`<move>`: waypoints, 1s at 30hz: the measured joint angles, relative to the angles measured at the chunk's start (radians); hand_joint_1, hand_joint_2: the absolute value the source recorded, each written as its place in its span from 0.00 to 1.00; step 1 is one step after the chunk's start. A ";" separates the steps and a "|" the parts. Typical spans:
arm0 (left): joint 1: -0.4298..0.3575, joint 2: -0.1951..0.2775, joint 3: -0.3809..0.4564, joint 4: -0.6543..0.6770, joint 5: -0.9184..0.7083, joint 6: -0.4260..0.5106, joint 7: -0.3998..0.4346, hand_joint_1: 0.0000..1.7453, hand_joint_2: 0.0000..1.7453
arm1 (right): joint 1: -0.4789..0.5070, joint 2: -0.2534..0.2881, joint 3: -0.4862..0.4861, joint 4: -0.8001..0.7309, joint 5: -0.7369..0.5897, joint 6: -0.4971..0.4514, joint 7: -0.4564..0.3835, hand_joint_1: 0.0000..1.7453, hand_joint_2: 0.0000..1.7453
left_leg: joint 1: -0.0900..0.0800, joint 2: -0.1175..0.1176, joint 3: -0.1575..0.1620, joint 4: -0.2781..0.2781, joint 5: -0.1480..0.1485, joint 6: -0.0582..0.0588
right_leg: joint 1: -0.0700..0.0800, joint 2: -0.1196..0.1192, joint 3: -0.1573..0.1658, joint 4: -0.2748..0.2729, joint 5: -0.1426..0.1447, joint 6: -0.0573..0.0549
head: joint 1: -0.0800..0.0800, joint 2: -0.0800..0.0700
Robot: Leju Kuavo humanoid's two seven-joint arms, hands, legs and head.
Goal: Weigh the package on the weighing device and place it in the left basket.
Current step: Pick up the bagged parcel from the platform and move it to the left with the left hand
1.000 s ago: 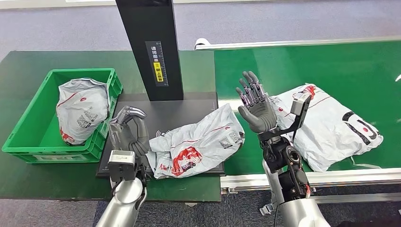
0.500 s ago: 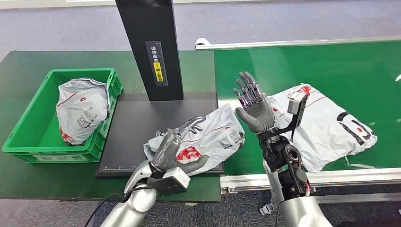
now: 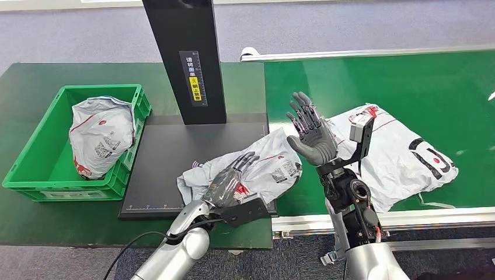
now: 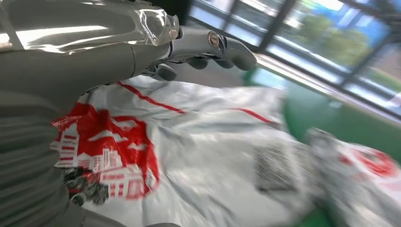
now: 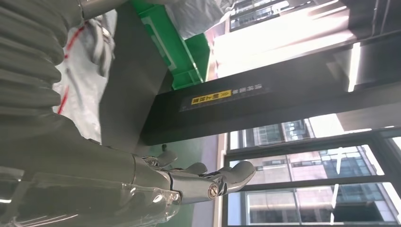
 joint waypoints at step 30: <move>-0.041 -0.041 0.169 0.142 -0.021 0.001 0.031 0.95 1.00 | -0.005 0.040 -0.009 0.017 0.031 0.001 0.019 0.00 1.00 | 0.000 0.000 0.001 0.000 0.000 0.000 | 0.000 0.000 0.001 0.000 0.000 0.000 | 0.000 0.000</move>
